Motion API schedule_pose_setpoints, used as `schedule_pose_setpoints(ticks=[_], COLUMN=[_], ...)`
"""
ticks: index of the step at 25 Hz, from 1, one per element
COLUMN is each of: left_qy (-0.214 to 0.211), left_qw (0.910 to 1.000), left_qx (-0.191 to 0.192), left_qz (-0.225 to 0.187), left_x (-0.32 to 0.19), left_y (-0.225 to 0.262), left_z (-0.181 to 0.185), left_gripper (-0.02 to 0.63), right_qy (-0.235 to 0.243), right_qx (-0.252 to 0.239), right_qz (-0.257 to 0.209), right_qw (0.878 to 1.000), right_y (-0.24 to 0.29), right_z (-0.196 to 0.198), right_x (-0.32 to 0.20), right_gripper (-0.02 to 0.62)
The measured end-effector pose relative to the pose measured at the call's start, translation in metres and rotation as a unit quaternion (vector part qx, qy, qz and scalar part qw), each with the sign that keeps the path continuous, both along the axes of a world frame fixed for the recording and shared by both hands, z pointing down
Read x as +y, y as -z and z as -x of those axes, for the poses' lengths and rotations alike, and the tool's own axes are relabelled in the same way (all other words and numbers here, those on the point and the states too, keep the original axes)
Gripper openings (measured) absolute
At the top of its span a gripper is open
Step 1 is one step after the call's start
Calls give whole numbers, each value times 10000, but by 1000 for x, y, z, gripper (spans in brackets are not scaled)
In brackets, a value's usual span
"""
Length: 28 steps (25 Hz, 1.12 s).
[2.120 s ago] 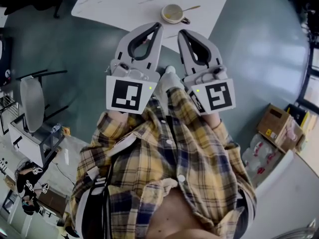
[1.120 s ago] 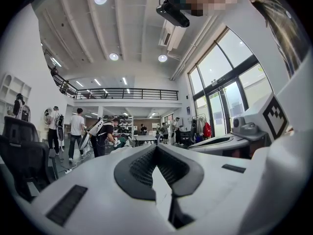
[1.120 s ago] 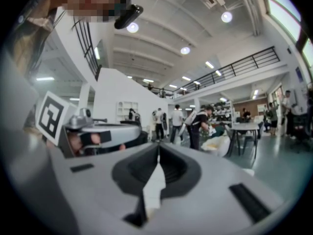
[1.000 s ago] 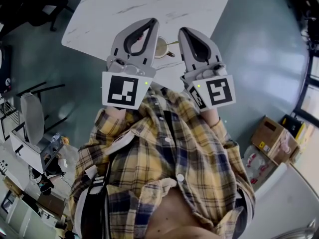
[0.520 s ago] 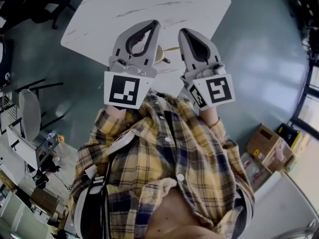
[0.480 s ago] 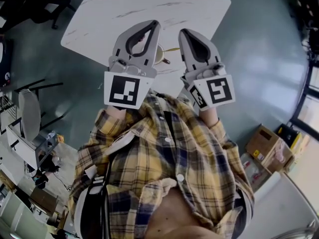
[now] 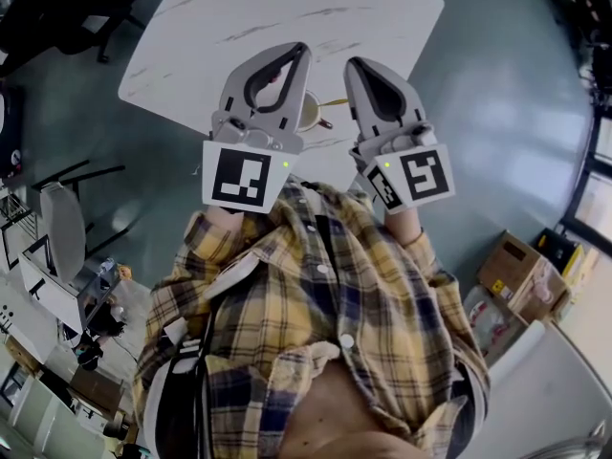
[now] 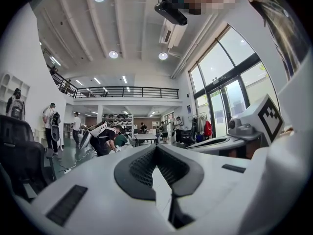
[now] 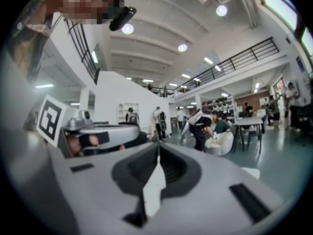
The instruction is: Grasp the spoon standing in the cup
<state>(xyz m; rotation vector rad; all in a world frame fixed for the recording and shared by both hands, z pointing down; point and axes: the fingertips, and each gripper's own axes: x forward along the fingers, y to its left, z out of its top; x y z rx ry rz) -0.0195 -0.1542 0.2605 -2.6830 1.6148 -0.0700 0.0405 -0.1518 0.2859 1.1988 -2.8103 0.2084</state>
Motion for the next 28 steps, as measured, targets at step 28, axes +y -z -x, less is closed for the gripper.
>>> schedule_pose_setpoints(ticks=[28], left_qy=[-408], left_qw=[9978], left_qx=[64], left_qz=[528], left_x=[-14], left_y=[-53], left_z=[2], left_gripper=[15], right_qy=[-637], right_qx=[95], right_qz=[733], right_qw=[9952], right_y=[-53], right_z=[-11], right_x=[-7], right_gripper=[37])
